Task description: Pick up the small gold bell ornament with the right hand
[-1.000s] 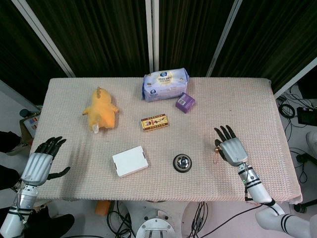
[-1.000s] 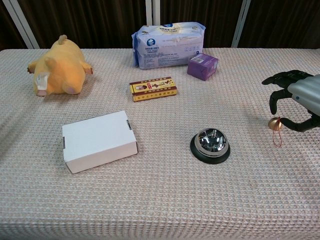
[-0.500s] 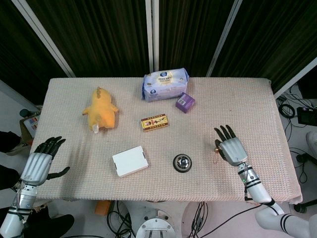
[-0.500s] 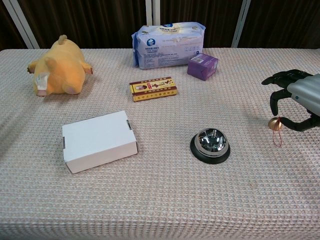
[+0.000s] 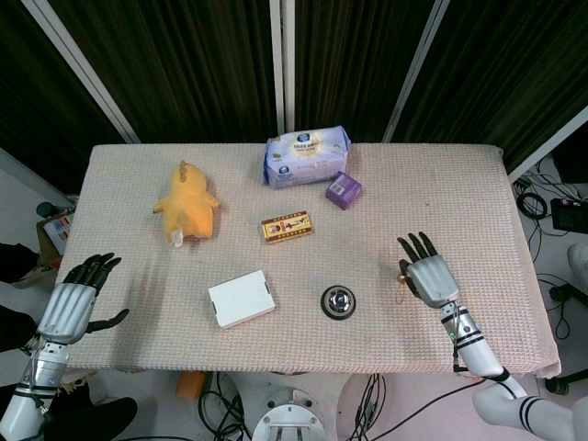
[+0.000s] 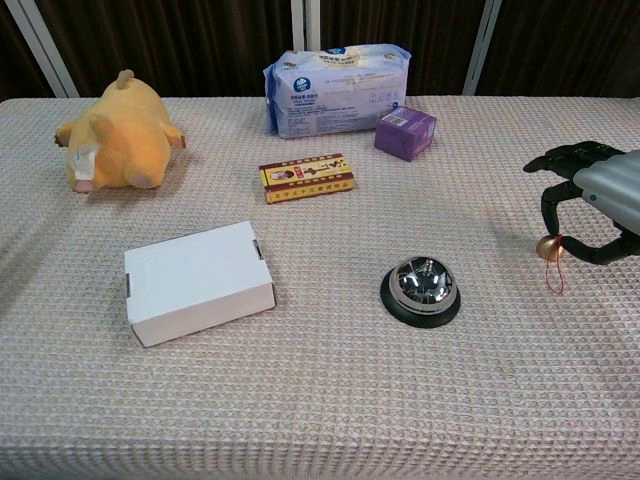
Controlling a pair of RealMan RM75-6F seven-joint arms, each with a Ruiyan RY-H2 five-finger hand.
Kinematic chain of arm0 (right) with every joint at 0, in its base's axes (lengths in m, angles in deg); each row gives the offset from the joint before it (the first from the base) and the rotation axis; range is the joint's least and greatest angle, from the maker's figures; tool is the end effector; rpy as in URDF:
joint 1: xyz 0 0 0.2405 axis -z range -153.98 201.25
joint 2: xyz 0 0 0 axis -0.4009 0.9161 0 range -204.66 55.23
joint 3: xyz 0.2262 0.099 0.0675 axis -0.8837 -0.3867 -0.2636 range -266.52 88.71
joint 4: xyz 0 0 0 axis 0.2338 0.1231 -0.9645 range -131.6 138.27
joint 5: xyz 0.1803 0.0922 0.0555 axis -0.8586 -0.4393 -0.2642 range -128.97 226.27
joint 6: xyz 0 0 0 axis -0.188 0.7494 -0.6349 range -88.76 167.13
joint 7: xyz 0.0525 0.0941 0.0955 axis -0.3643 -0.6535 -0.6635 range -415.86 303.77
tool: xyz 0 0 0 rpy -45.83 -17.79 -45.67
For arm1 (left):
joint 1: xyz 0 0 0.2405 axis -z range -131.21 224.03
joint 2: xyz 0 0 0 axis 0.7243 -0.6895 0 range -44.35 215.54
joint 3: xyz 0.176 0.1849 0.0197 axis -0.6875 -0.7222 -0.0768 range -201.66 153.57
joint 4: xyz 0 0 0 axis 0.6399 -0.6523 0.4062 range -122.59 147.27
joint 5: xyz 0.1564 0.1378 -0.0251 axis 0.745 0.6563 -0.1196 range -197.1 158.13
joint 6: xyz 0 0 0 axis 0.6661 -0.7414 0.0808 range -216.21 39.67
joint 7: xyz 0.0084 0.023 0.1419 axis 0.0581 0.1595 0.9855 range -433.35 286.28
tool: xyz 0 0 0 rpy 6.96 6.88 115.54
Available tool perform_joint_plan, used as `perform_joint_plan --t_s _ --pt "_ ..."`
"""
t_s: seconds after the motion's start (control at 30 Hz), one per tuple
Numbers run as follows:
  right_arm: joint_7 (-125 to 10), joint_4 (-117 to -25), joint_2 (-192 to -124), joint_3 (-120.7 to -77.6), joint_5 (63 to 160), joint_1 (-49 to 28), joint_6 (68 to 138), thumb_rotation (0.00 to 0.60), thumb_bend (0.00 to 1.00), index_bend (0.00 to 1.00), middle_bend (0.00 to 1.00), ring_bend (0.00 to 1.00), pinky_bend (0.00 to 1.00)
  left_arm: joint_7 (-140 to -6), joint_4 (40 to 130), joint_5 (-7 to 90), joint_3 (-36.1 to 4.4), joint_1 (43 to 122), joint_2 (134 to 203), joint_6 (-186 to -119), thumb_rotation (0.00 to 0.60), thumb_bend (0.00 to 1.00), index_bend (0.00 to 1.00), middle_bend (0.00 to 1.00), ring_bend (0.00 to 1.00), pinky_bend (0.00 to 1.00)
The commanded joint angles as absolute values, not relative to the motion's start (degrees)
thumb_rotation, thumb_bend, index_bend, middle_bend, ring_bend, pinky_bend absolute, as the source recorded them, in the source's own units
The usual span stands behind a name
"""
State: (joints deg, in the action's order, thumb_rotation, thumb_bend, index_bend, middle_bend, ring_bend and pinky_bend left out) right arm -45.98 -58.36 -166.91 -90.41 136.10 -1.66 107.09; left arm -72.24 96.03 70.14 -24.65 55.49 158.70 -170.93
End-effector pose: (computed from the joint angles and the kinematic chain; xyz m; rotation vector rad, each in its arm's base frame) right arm -0.2818 -0.2872 -0.0002 1.8318 -0.6601 0.7784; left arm -0.3099 0.1917 0.1040 -1.5475 -0.8873 -0.9130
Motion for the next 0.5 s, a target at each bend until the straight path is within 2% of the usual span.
perform_joint_plan --t_s 0.03,0.5 --pt "-46.0 -58.3 -167.0 -90.4 136.1 -1.7 107.1 0.6 0.33 0.54 0.11 0.0 0.0 -72.4 96.0 70.1 -24.6 55.5 158.7 -170.9 0.475 0.18 0.14 0.11 0.11 0.23" --pt "-46.2 -57.8 -167.2 -90.6 136.3 -1.7 107.5 0.6 0.33 0.6 0.12 0.0 0.0 -72.9 96.1 70.3 -24.7 55.5 158.4 -170.8 0.475 0.18 0.14 0.11 0.11 0.23"
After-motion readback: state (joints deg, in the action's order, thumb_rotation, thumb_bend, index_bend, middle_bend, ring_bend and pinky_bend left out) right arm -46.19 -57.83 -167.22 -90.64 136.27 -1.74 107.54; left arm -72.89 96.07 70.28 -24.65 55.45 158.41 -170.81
